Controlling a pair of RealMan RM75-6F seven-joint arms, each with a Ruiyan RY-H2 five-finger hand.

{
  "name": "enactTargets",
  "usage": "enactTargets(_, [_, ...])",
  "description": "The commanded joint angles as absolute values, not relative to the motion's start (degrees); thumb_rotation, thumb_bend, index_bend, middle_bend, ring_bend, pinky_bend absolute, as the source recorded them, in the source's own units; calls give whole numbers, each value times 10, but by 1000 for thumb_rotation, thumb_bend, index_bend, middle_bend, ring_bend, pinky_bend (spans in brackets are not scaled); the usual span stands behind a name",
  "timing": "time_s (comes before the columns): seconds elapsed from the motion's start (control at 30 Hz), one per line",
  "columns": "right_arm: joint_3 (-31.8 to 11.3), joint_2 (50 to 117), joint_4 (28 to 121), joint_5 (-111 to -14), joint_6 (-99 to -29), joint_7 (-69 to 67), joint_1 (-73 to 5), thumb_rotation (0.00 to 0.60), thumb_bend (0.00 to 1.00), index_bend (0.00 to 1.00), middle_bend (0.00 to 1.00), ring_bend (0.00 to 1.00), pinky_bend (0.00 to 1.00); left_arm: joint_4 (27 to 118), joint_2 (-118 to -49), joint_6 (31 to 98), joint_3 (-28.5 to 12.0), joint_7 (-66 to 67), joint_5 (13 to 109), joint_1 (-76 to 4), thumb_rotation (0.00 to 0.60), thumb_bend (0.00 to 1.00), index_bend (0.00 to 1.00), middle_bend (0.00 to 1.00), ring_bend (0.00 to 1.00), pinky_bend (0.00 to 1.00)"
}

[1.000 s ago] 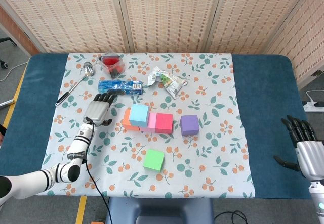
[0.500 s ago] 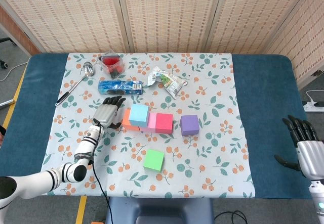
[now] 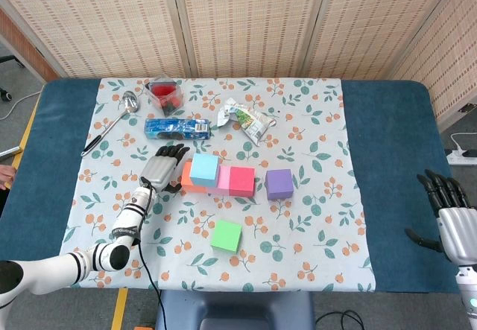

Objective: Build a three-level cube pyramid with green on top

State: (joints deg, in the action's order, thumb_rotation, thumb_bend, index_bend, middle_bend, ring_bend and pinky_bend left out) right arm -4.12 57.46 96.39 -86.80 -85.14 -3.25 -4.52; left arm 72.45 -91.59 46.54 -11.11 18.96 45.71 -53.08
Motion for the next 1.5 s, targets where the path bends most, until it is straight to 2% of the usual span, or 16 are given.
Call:
enactTargets(0.03, [-41,575,964,-868,-851,-33,-45,600,0,0,0,0,6,725,-916,466,-111,192,459,-531,600,310,0,0,0,57])
enactTargets(0.33, [-41,574,963,-867,-852,-35,-44,600,0,0,0,0,6,729,-911,472,-114,197,454,-525,600,311,0,0,0,57])
enactTargets(0.57, [-41,565,962,-871,-831,-45,-57,600,0,0,0,0,6,758,-872,508,-116,182,465,-495,600,311,0,0,0,53])
enactTargets(0.8, [-43,550,968,-898,-736,-101,-125,600,0,0,0,0,23,836,-797,577,-107,125,540,-431,600,315,0,0,0,54])
enactTargets(1.0, [-57,567,952,-906,-640,-155,-205,600,0,0,14,0,53,873,-768,633,-90,99,610,-390,600,314,0,0,0,96])
enactTargets(1.37, [-75,642,905,-867,-494,-181,-319,600,0,0,27,0,56,893,-755,643,-88,99,633,-369,600,295,0,0,0,95])
enactTargets(1.5, [-82,683,868,-850,-449,-182,-359,600,0,0,41,0,56,910,-746,652,-79,100,645,-354,600,294,63,0,0,95])
